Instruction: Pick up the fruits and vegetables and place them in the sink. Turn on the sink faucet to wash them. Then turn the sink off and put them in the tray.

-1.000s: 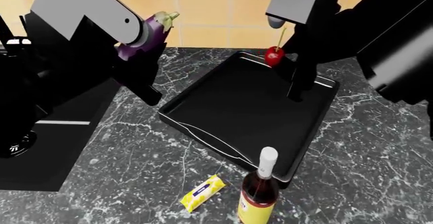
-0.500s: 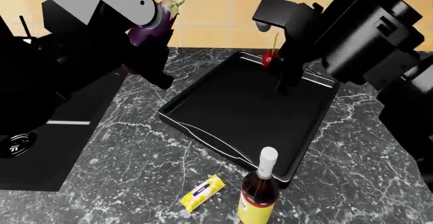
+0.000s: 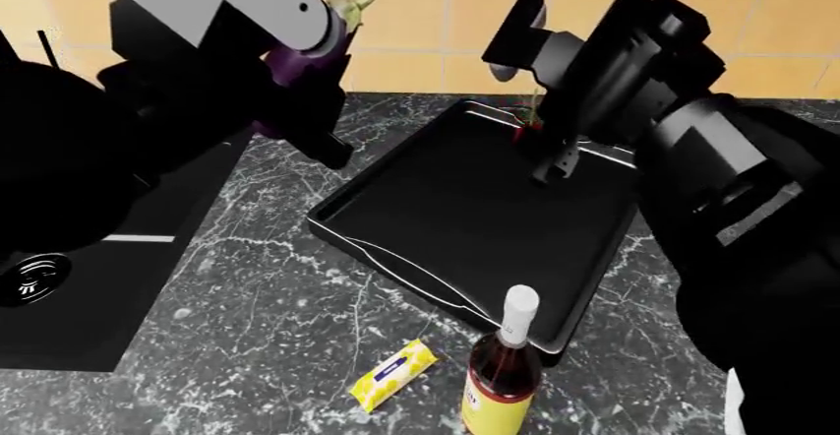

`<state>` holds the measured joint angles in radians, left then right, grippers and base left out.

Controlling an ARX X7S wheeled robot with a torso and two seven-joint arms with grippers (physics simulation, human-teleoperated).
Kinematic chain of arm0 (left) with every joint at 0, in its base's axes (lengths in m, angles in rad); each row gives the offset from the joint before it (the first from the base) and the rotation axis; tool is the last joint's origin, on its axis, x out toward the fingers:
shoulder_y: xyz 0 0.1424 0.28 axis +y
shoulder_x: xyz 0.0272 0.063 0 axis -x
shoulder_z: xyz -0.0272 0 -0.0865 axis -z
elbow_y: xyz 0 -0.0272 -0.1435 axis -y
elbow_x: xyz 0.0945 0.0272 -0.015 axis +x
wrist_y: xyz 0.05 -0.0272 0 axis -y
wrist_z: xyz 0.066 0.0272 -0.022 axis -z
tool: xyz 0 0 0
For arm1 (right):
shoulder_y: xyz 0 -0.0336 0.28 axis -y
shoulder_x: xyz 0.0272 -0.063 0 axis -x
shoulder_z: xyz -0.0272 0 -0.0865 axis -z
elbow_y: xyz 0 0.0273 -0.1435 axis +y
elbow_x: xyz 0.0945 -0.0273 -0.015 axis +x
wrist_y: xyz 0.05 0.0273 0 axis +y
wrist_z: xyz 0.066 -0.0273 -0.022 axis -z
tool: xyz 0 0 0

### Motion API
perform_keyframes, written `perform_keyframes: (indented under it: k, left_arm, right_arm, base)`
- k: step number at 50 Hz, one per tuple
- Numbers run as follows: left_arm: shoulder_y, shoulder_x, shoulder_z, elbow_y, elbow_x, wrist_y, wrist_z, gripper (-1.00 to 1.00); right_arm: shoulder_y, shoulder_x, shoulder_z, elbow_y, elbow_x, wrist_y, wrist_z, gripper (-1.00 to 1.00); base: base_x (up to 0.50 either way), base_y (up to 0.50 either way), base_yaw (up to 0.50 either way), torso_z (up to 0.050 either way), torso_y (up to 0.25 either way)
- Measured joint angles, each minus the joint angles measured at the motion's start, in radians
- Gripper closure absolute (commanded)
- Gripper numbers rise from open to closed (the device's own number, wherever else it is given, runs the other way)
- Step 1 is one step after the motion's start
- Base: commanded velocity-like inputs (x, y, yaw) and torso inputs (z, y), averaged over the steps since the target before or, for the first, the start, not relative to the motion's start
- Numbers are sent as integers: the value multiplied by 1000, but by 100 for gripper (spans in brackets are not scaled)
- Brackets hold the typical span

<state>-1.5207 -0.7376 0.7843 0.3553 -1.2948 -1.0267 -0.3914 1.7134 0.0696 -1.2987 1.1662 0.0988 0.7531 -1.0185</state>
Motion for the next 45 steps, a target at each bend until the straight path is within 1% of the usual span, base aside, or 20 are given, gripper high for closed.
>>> perform_keyframes:
  k: [13,37,38,45]
  left_arm:
    - [6,3,6,3,11,10,8,100]
    - [13,12,19,-1,23,16,9,100]
    - [13,12,20,-2,23,16,8,100]
    - [13,17,23,-7,24,15,4,100]
  right_arm:
    - [-17,-32,-22,102,-31,0,-34,100]
    - [-46,-40,-50,137,-73,19,-92,100]
    - [-47,-40,-52,137,-74,19,-96,-100]
    - [-49,-38,-65,139,-83,15,-117,-100]
  base:
    - [0,0,0,0,0]
    - [0,0,0,0,0]
    - [0,0,0,0,0]
    - [0,0,0,0,0]
